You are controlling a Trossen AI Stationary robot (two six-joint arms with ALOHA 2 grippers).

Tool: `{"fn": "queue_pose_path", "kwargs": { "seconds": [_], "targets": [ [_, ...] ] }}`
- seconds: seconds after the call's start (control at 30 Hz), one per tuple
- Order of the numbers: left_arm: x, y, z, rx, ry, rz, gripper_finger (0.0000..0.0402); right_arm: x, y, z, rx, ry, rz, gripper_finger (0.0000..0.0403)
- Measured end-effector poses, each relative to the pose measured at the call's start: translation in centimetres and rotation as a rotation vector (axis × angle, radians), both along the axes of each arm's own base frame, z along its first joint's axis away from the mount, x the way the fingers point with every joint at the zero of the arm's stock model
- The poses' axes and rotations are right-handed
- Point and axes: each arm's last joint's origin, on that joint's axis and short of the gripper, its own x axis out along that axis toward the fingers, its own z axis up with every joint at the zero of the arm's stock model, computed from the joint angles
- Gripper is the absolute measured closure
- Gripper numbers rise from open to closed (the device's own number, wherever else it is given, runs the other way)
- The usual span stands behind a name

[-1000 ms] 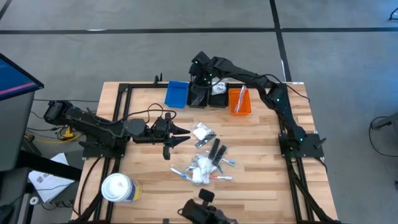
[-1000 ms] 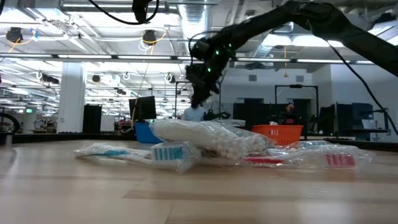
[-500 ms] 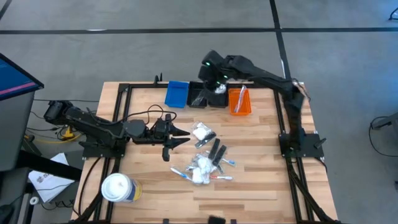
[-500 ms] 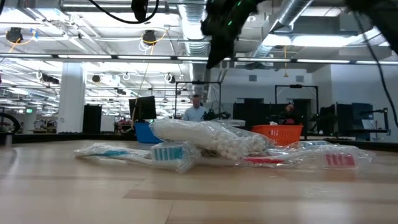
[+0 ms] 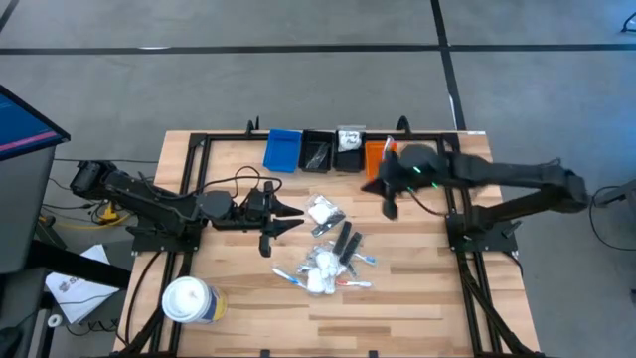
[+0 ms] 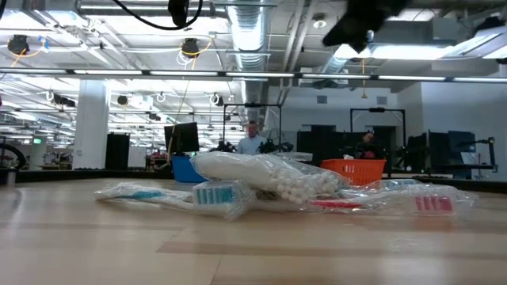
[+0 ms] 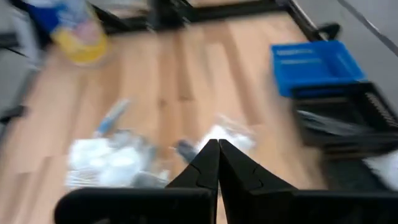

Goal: Pick & Place Travel size toiletries
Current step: Put the silver nail cutter into the blue bin

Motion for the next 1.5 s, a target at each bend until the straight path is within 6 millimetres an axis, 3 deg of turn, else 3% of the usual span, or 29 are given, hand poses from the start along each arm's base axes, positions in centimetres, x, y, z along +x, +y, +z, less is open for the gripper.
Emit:
{"fn": "queue_pose_path", "kwargs": {
  "seconds": [0.17,0.33,0.6,0.97,1.17,1.3,1.5],
  "targets": [
    [0.8,0.1,-0.4,-0.006,-0.016,0.009,0.0306,-3.6,2.6,-2.9,0.063,-0.158,0.067,0.0403],
    [1.8,0.4,-1.4,-0.029,-0.01,0.026,0.0306,-5.3,4.2,-4.9,0.089,-0.256,0.154,0.0403],
    [3.7,1.0,-2.0,-0.049,0.017,-0.021,0.0306,-5.2,6.4,-7.2,0.079,-0.31,0.283,0.0403],
    [6.1,0.6,-1.9,0.003,0.132,-0.001,0.0306,-4.7,7.1,-6.7,-0.064,-0.452,0.147,0.0403],
    [6.1,0.2,-1.9,0.002,0.148,-0.009,0.0306,-5.9,6.8,-10.1,-0.062,-0.571,0.09,0.0403],
    [6.1,-0.2,-2.1,0.016,0.215,-0.013,0.0306,-6.6,6.9,-12.6,-0.058,-0.511,0.157,0.0403],
    [8.5,-1.5,-1.8,0.053,0.351,0.028,0.0306,-7.0,7.5,-13.3,-0.139,-0.471,0.232,0.0403]
  ]
}}
